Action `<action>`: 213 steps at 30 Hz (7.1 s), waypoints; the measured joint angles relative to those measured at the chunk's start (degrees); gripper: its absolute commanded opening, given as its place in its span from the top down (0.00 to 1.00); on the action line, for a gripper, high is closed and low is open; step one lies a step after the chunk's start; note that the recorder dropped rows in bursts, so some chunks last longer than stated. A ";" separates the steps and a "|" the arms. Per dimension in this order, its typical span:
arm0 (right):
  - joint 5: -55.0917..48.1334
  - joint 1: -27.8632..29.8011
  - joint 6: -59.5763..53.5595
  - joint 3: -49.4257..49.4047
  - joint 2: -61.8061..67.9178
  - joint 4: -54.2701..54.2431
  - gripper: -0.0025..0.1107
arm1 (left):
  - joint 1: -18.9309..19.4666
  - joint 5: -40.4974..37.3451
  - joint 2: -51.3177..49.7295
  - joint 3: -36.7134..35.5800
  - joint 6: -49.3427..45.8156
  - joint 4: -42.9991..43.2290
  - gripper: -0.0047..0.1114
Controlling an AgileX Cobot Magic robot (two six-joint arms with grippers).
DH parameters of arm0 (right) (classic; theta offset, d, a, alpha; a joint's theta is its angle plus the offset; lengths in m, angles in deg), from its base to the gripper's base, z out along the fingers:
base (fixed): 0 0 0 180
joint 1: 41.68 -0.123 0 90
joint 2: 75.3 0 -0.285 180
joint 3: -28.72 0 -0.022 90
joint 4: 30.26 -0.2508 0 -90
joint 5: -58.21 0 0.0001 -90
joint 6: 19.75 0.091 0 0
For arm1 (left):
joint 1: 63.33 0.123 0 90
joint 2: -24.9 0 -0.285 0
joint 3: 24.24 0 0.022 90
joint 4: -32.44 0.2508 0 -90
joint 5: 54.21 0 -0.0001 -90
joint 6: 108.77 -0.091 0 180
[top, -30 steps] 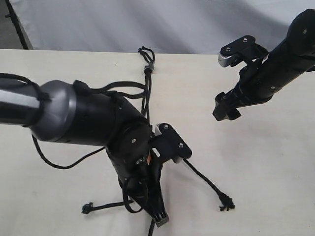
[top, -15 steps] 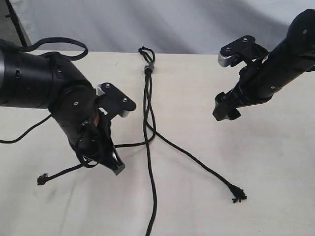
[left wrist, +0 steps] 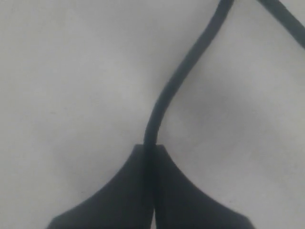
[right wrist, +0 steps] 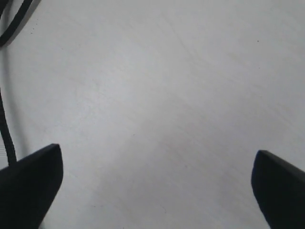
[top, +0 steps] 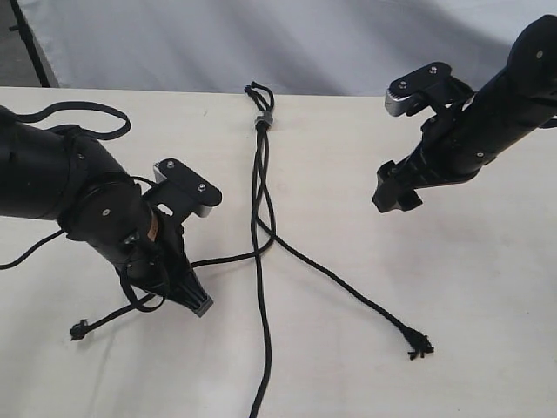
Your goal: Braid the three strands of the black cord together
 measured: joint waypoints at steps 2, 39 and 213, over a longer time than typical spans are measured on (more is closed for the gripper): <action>-0.23 0.00 -0.32 0.00 0.00 -0.78 0.07 | 0.00 0.00 0.00 0.00 0.49 0.00 0.73; -2.04 -37.43 24.10 0.43 12.84 12.01 0.97 | 14.18 9.52 6.30 -8.58 5.02 1.13 0.96; 11.63 -4.08 10.20 -3.82 -9.35 17.11 0.28 | -3.18 -23.25 -10.02 17.88 -23.68 -15.28 0.96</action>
